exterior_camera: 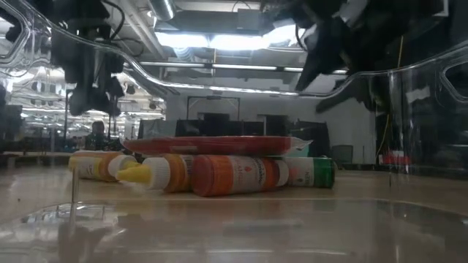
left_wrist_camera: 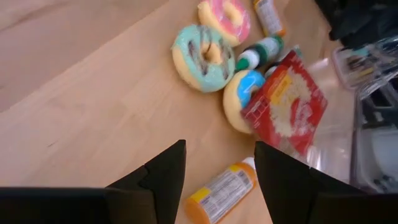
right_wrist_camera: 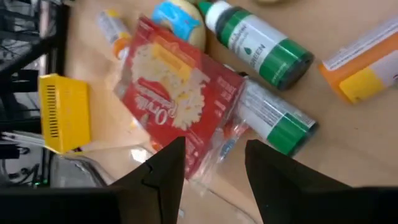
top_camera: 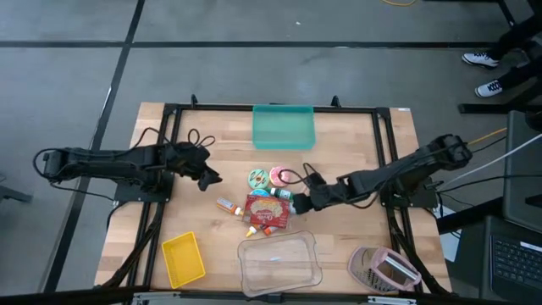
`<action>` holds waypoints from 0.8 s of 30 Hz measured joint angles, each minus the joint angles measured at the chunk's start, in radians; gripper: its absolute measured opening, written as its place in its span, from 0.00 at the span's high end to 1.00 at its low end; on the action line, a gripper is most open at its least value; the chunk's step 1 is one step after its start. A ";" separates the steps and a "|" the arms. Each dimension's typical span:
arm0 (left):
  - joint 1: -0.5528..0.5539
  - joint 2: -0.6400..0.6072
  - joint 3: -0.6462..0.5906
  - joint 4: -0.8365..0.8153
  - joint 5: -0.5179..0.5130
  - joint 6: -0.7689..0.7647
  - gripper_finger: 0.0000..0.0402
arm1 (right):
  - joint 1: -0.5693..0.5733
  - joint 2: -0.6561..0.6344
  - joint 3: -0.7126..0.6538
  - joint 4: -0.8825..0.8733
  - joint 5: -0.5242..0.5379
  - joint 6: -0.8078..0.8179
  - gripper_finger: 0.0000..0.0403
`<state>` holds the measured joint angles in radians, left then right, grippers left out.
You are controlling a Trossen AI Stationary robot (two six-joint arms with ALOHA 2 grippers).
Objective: Pick & Place Food Item
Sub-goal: Put the red popcorn bag into the blue bin
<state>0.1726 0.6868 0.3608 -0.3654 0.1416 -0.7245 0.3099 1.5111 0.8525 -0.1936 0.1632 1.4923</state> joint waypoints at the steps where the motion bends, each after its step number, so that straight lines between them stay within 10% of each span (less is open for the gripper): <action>1: 0.000 -0.002 -0.007 -0.007 0.003 0.001 0.54 | 0.000 0.016 0.000 0.012 0.000 0.010 0.59; 24: -0.001 -0.002 -0.065 0.056 0.005 -0.048 0.54 | -0.057 0.173 0.001 0.123 -0.017 0.042 0.59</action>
<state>0.1719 0.6850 0.2958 -0.3099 0.1464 -0.7724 0.2529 1.6840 0.8536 -0.0703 0.1462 1.5347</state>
